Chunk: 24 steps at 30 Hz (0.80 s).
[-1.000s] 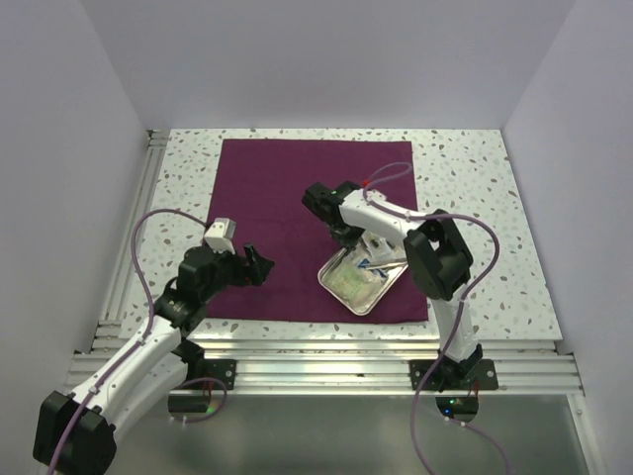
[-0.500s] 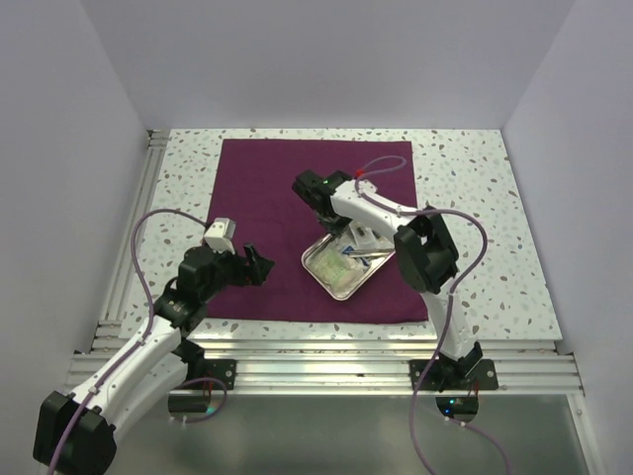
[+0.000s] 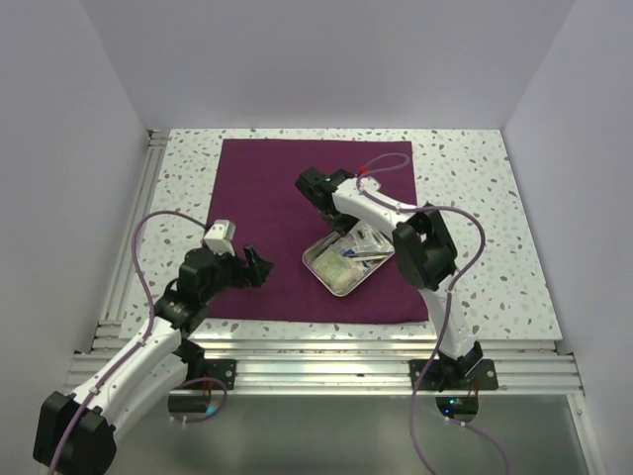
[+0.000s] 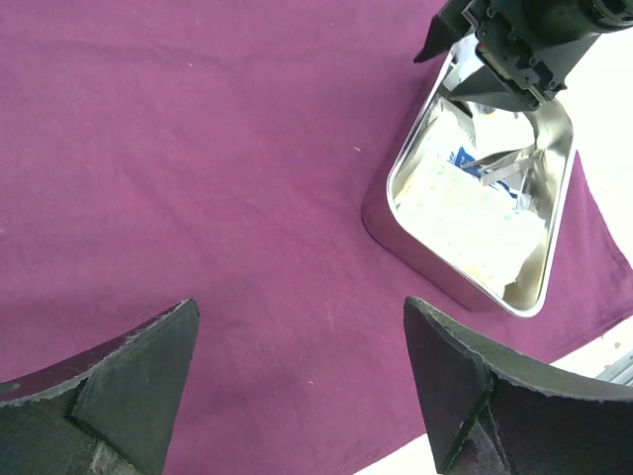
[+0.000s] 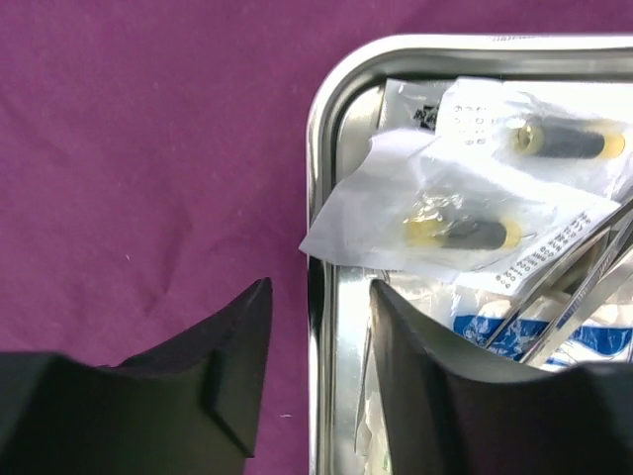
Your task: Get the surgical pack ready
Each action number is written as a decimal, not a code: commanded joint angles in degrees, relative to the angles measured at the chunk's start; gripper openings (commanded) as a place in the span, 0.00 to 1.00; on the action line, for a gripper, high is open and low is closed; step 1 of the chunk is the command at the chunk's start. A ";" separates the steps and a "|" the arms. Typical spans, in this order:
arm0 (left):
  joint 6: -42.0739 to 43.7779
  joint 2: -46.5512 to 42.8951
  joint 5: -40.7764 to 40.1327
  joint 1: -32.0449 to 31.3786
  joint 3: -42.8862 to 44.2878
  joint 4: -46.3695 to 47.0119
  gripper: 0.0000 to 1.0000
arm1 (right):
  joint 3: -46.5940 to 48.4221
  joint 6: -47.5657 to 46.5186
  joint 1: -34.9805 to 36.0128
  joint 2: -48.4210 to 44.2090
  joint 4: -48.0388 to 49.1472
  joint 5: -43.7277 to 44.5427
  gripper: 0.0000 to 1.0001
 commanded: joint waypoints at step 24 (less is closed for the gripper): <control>3.29 -8.20 -2.41 -0.18 -3.56 4.86 0.88 | -37.91 -12.03 0.18 -46.26 24.82 8.51 0.63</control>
